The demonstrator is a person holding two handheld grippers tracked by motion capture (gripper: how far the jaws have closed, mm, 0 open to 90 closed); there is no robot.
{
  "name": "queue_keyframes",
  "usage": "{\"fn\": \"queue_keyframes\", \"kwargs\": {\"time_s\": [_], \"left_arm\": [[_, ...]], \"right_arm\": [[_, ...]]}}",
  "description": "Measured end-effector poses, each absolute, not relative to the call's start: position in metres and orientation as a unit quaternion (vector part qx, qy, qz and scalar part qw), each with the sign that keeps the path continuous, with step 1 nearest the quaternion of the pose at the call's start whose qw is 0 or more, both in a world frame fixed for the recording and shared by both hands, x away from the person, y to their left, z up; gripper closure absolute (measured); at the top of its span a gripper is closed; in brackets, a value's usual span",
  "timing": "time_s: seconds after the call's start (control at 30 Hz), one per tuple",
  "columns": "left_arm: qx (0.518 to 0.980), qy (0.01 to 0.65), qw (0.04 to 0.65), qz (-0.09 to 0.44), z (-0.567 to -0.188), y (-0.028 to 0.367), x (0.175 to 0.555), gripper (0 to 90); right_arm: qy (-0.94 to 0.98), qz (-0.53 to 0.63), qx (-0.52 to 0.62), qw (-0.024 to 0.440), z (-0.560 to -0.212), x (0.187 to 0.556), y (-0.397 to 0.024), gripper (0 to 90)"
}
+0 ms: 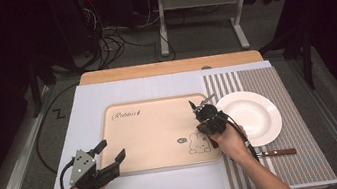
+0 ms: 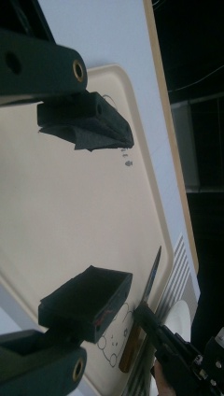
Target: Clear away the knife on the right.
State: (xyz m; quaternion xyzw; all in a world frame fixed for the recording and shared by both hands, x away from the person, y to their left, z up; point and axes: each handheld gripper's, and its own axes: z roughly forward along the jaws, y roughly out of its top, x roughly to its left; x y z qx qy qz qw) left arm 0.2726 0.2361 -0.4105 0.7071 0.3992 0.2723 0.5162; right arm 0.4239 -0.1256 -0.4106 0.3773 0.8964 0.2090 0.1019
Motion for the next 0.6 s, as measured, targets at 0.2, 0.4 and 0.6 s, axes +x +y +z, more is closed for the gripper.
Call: {"fn": "queue_keyframes", "kwargs": {"time_s": [0.2, 0.4, 0.6], "left_arm": [[0.706, 0.400, 0.518, 0.272, -0.411, 0.236, 0.272, 30.4], [0.706, 0.400, 0.517, 0.272, -0.411, 0.236, 0.273, 30.4], [0.706, 0.400, 0.517, 0.274, -0.410, 0.236, 0.272, 30.4]], "right_arm": [[0.896, 0.208, 0.378, 0.103, -0.410, 0.425, -0.127, 90.0], [0.894, 0.228, 0.372, 0.105, -0.405, 0.420, -0.128, 85.0], [0.889, 0.252, 0.368, 0.104, -0.396, 0.415, -0.133, 76.1]]}}
